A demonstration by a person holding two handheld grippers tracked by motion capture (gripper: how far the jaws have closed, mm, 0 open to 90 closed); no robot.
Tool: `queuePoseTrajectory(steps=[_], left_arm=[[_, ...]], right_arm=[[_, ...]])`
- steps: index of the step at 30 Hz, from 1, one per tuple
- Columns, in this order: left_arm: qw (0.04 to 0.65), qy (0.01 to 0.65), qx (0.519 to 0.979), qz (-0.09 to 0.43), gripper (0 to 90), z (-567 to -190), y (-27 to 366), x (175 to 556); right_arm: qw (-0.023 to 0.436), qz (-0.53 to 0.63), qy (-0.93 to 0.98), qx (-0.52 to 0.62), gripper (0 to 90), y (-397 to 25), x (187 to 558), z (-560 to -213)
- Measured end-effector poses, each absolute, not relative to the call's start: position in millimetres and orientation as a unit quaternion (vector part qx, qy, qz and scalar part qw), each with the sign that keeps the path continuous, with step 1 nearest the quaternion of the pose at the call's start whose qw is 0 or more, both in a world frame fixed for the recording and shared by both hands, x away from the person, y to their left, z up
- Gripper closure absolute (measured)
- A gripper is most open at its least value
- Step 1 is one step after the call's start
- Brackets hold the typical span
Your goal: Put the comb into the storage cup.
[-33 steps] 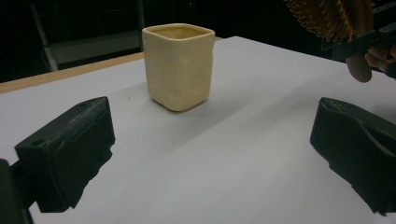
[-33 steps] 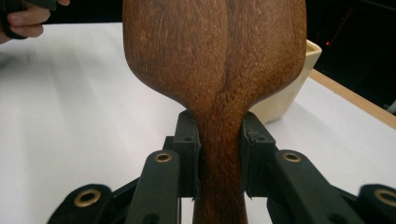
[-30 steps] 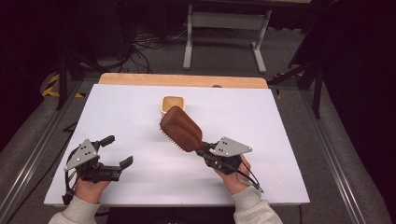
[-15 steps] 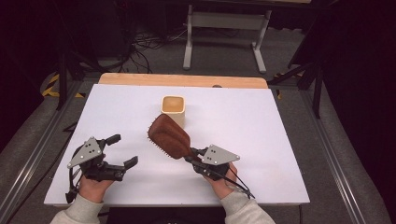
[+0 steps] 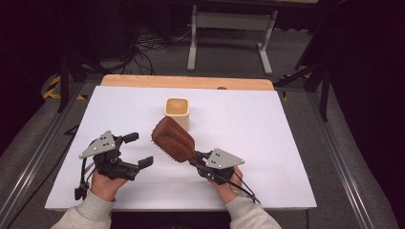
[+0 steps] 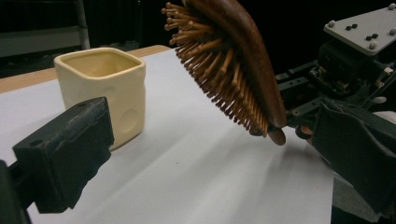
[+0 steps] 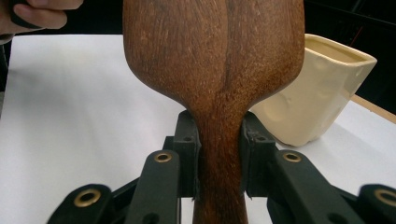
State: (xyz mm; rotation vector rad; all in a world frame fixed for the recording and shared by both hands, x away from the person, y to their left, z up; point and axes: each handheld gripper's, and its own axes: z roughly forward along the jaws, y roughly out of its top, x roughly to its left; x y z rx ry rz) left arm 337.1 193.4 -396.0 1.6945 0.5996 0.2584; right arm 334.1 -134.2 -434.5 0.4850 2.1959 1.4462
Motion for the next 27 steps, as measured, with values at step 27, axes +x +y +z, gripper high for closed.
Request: queuePoseTrajectory(steps=[27], left_arm=[[0.583,0.260,0.767,0.063,8.5,-387.8,138.1,363.8]], right_arm=[[0.233,0.528,0.798,0.173,72.0,-135.8,334.3,-434.2]])
